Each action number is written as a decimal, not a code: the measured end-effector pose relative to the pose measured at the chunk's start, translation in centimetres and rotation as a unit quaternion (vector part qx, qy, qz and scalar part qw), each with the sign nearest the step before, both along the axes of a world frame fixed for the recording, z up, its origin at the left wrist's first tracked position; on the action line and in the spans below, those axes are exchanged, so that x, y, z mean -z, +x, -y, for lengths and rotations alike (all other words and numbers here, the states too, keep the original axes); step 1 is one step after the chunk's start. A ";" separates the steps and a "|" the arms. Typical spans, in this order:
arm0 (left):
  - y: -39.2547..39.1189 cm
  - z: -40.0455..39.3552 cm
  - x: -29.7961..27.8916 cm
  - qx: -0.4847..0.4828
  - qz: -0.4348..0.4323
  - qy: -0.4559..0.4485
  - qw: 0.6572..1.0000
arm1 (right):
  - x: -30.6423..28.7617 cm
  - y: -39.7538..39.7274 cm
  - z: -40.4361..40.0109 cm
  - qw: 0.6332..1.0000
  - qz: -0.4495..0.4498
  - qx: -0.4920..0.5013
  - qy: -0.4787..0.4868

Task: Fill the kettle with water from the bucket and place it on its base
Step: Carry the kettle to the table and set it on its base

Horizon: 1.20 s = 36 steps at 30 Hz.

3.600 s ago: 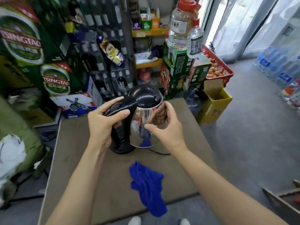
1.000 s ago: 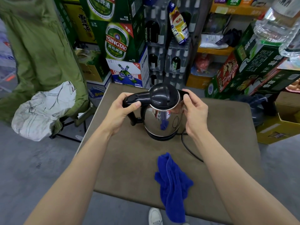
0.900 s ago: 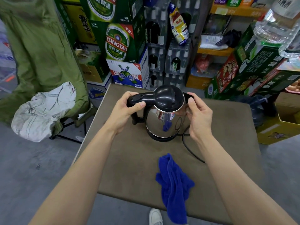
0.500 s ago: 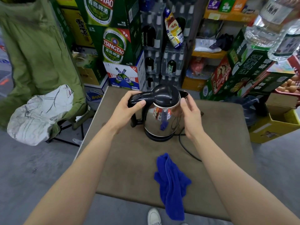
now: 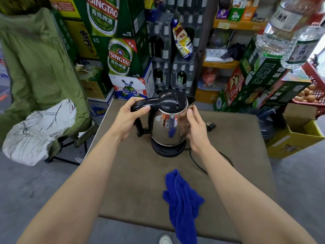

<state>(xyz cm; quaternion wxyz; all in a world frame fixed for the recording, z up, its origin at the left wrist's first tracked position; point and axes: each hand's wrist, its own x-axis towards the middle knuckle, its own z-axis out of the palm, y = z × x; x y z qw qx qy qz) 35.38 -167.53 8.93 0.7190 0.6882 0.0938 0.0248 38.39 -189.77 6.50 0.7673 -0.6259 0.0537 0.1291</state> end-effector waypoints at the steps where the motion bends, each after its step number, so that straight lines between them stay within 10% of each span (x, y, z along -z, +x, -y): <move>1: 0.0 0.0 0.0 0.006 -0.005 0.010 1.000 | 0.0 0.0 0.1 1.000 -0.003 -0.006 -0.006; 36: -0.9 -0.8 2.6 0.011 -0.055 0.000 0.998 | 3.1 -4.7 1.3 0.999 0.016 -0.020 -0.048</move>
